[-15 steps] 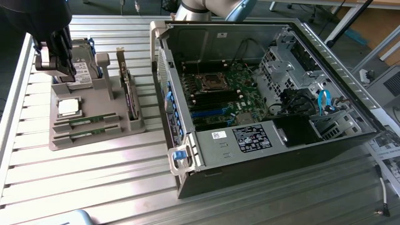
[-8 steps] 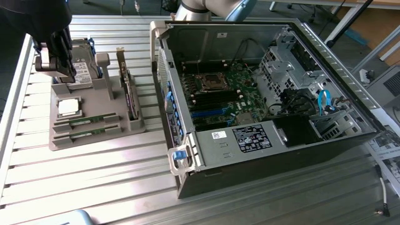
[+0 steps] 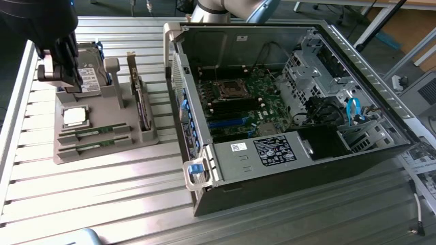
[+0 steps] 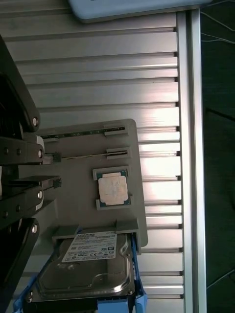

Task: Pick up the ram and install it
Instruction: 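Pick up the ram and move it above insertion slot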

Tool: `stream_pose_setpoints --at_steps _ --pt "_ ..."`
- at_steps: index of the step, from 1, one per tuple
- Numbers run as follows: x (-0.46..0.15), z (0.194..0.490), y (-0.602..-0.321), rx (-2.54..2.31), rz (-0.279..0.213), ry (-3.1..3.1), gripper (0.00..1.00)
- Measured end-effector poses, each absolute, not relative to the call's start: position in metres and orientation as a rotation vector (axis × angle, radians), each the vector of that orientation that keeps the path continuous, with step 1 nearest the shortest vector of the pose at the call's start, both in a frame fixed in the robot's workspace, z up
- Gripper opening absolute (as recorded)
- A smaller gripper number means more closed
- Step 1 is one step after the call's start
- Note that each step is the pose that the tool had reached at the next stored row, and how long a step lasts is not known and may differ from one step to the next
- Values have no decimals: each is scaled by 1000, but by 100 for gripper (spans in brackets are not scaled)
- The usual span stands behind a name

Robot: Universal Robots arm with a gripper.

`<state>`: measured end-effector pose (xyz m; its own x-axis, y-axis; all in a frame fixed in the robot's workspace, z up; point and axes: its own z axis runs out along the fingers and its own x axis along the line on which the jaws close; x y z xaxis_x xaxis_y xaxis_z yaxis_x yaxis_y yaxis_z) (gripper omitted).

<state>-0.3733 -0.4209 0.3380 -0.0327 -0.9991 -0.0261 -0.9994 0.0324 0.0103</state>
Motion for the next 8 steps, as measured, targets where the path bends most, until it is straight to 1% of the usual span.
stream_pose_setpoints --at_steps 8 --pt "-373 338 -427 -2177 40 2249 24"
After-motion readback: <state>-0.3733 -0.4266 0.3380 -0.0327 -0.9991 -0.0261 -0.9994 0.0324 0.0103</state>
